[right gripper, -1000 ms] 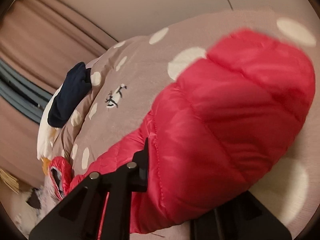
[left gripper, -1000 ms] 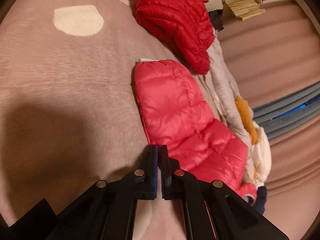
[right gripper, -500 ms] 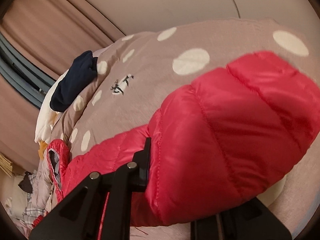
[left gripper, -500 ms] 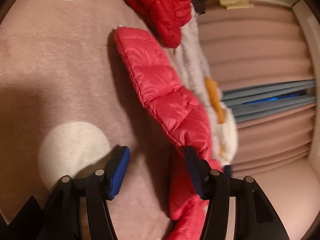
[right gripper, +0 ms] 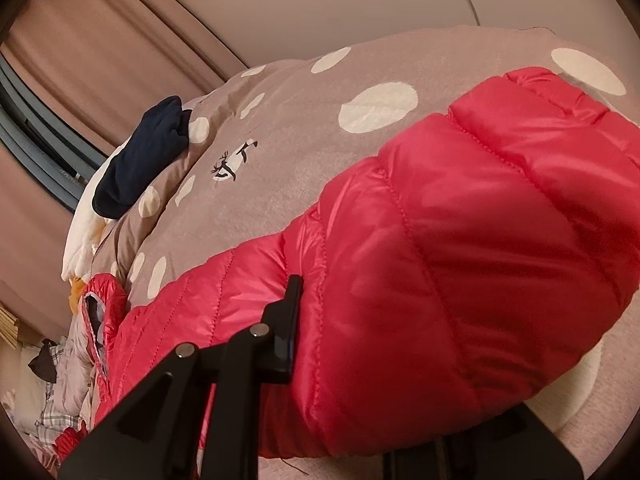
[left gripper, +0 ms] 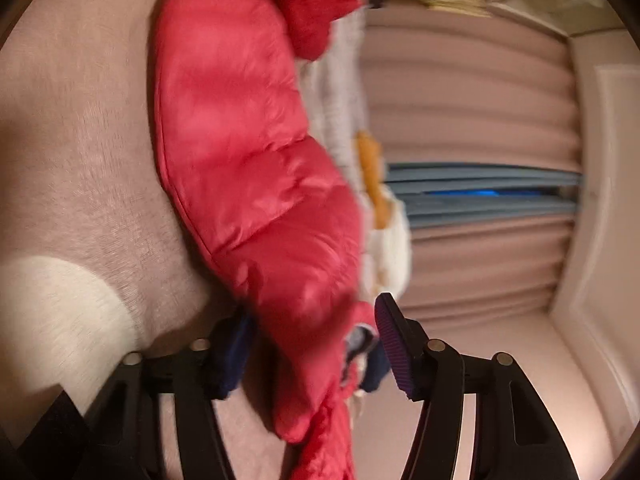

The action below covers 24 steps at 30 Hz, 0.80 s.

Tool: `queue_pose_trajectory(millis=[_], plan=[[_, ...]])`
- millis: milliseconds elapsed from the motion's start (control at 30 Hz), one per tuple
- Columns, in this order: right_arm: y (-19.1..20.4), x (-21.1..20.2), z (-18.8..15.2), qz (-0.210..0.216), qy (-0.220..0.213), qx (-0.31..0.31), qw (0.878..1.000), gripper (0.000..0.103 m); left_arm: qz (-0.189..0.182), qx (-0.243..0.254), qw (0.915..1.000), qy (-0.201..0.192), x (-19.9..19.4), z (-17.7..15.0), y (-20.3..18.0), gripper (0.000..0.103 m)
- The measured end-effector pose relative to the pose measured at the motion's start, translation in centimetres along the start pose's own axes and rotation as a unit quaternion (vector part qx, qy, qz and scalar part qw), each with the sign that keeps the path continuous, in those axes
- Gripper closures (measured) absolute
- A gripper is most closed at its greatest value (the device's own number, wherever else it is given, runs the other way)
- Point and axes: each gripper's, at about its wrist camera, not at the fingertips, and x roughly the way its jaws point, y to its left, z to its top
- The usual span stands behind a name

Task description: Fold large clothes

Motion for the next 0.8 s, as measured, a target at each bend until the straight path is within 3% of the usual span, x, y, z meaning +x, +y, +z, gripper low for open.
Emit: queue_pose_trajectory(millis=[100,200,233,267,300,367,433,467,533,600,667,733,800], plan=[[-0.5,0.2,0.2,0.010,0.004,0.008,1.000,0.085,0.047,-0.001,0.9986,-0.022,0.3,-0.5,-1.1,0.052],[-0.6,0.3,0.1,0.015,0.002,0.007,1.000,0.087,0.080,0.026,0.9926,-0.088,-0.5,-1.5,-1.5,0.073],[-0.5,0.3,0.1,0.012,0.001,0.003,1.000,0.087,0.125,0.047,0.9845,-0.113,-0.6,-1.6,-1.7,0.087],[-0.4,0.4,0.2,0.010,0.001,0.001,1.000,0.088,0.179,0.061,0.9730,-0.132,-0.7,-1.7,-1.8,0.090],[-0.3,0.5,0.3,0.007,0.001,0.000,1.000,0.089,0.190,0.066,0.9703,-0.135,-0.9,-1.7,-1.7,0.091],[-0.2,0.5,0.5,0.003,-0.001,-0.003,1.000,0.089,0.207,0.079,0.9652,-0.139,-1.4,-2.1,-2.6,0.093],[0.2,0.1,0.6,-0.005,-0.008,-0.010,1.000,0.089,0.227,0.104,0.9537,-0.168,-2.7,-3.3,-3.6,0.093],[0.5,-0.3,0.7,-0.016,-0.013,-0.018,1.000,0.089,0.247,0.125,0.9436,-0.182,-3.4,-4.1,-4.7,0.093],[1.2,-1.4,1.1,-0.030,-0.026,-0.033,0.999,0.090,0.266,0.160,0.9310,-0.192,-4.3,-5.7,-5.8,0.093],[1.9,-2.4,1.8,-0.028,-0.026,-0.041,0.998,0.090,0.289,0.226,0.9055,-0.213,-5.2,-7.5,-7.8,0.093],[3.5,-4.2,2.4,-0.020,-0.044,-0.064,0.997,0.090,0.305,0.261,0.8873,-0.227,-5.9,-7.8,-7.7,0.093],[6.2,-6.1,2.4,-0.019,-0.072,-0.107,0.991,0.090,0.320,0.258,0.8829,-0.227,-5.6,-6.8,-7.0,0.088],[9.6,-8.0,1.9,-0.012,-0.101,-0.155,0.983,0.091,0.340,0.220,0.8897,-0.211,-6.0,-6.0,-5.8,0.076]])
